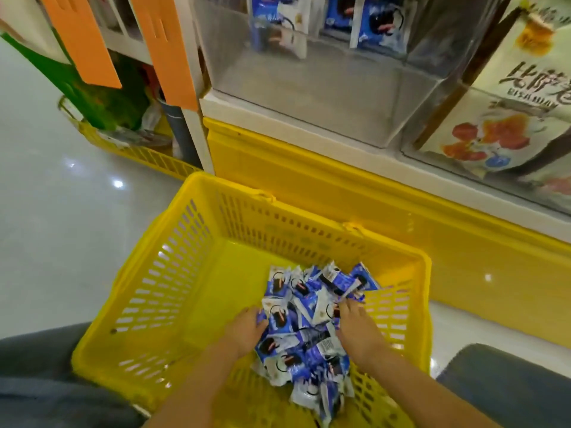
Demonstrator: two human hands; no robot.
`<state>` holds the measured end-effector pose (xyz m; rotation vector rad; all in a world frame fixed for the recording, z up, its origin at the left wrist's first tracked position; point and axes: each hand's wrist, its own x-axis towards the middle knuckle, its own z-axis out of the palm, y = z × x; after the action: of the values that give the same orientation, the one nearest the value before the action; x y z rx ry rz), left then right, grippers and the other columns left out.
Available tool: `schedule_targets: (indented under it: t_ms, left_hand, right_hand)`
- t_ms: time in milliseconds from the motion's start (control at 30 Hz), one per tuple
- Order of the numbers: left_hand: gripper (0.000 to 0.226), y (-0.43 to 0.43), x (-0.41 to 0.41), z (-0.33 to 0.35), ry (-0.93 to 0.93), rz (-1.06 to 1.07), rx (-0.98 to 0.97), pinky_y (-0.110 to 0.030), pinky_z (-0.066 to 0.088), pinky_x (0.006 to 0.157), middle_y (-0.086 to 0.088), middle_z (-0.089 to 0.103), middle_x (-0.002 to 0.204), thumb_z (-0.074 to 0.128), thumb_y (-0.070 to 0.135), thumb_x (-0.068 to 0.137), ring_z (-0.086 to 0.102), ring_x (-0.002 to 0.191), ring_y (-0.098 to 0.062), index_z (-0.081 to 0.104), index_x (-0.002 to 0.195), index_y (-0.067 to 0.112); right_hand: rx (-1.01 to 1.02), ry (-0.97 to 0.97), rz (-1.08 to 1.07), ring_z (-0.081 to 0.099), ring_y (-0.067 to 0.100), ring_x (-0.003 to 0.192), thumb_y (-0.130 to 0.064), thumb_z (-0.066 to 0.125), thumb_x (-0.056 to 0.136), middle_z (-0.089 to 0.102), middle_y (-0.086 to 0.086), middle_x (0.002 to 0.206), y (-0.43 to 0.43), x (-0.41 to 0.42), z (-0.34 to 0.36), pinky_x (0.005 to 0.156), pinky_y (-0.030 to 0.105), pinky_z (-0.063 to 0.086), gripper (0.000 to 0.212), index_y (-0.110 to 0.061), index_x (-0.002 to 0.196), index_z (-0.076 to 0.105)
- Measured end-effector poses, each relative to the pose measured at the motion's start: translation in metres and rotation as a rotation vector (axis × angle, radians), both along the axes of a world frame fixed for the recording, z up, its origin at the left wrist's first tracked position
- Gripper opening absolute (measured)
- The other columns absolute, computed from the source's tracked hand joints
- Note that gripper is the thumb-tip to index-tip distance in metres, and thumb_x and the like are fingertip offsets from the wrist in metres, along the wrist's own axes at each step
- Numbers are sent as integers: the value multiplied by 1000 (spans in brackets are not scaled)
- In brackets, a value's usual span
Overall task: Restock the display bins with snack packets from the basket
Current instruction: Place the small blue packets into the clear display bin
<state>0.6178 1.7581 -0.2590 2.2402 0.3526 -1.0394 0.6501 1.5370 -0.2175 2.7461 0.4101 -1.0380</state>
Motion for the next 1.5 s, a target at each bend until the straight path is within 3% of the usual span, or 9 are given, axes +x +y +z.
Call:
schedule_targets:
  t_ms: [167,333,600,667,800,1000,1233,1400,1500]
  left_hand:
    - [20,-13,17,-17,42,234,-113,-32,38,76,-12,43,94,52,25,95,40,83,-23,43,84,11]
    - [28,-27,22,-21,-60,418,-222,-25,31,57,1,32,67,65,16,87,36,62,-16,37,81,14]
    - [8,-33,29,-3,0,413,-335,-34,51,69,-9,57,83,63,14,88,56,73,-20,54,88,13]
    - [12,-30,30,11,36,493,-379,-28,54,61,-2,53,77,58,20,91,54,68,-15,53,81,18]
    - [10,-29,26,41,55,671,-470,-41,49,83,4,51,96,48,31,95,51,86,-14,47,98,21]
    - [43,-37,21,102,87,791,-988,-40,57,68,-10,72,102,47,48,88,69,88,-28,59,116,17]
    - [25,-34,12,156,-423,722,-861,-52,52,85,-9,66,114,58,35,87,65,100,-24,58,109,25]
    - [40,-31,12,201,-547,699,-866,-40,50,92,7,64,116,58,50,77,61,106,-11,55,113,34]
    - [50,-22,18,229,-613,620,-894,-20,54,75,11,66,110,63,51,66,64,97,-2,55,112,33]
  right_hand:
    - [21,85,-50,42,29,126,-32,57,92,31,13,143,5,24,4,101,33,39,62,-10,141,24]
    - [113,223,-103,51,28,113,-32,66,86,40,13,133,-3,39,19,86,32,42,55,-10,128,38]
    - [335,142,-144,41,15,68,-40,66,84,41,-6,74,-21,44,42,51,23,27,34,-20,91,39]
    - [466,62,-259,42,11,62,-43,68,81,47,-5,74,-19,47,54,50,19,28,32,-22,92,47]
    - [769,-18,-579,50,2,65,-35,71,80,52,-7,80,-4,43,80,52,11,36,19,-29,85,53]
    - [1113,1,-891,61,9,78,-20,70,83,60,-3,97,18,23,120,54,10,48,15,-22,89,56]
    - [1391,46,-1095,68,13,80,-16,67,84,65,11,106,30,16,158,59,16,53,29,-6,110,58]
    - [1460,145,-918,69,13,86,-15,64,87,66,10,110,34,10,190,65,17,53,25,-14,111,61]
    - [1431,126,-786,68,14,91,-16,63,87,65,8,109,34,11,211,73,22,55,26,-16,112,62]
